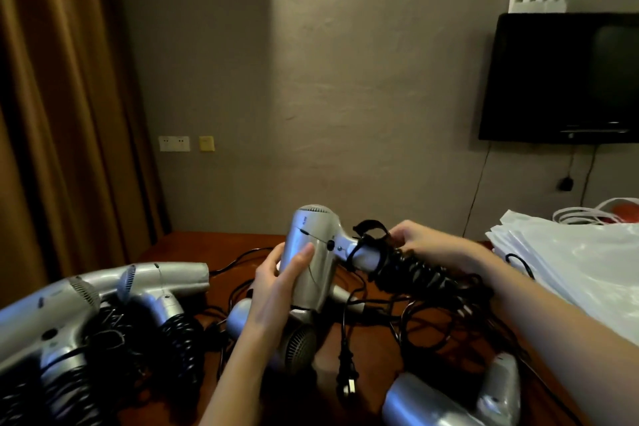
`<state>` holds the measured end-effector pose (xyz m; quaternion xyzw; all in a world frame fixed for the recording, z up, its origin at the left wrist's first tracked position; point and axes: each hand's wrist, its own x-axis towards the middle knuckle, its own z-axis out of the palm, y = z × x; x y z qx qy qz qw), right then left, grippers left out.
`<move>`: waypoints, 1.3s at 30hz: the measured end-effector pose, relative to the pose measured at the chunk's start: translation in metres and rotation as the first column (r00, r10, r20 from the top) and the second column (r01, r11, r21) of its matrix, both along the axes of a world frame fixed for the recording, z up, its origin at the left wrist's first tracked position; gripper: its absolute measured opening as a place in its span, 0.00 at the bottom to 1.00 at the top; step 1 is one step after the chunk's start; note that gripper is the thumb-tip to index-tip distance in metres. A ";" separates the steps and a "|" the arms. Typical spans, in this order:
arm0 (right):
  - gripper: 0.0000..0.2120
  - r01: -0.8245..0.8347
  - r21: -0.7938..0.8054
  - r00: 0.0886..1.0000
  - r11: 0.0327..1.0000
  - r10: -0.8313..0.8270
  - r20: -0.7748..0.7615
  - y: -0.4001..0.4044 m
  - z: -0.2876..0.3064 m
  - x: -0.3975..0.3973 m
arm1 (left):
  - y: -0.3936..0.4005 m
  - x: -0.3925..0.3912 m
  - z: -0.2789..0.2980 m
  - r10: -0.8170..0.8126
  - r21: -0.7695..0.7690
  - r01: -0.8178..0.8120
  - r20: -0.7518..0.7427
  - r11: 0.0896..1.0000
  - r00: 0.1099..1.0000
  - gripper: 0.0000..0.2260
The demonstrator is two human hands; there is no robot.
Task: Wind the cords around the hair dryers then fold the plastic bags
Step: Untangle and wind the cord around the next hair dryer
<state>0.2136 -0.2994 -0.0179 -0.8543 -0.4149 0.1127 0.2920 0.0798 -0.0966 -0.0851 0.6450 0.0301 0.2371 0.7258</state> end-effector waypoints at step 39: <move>0.14 0.117 0.336 0.847 0.935 0.083 -0.526 0.029 -0.056 -0.067 | -0.004 -0.002 0.004 0.144 -0.109 -0.146 -0.019 0.983 0.989 0.26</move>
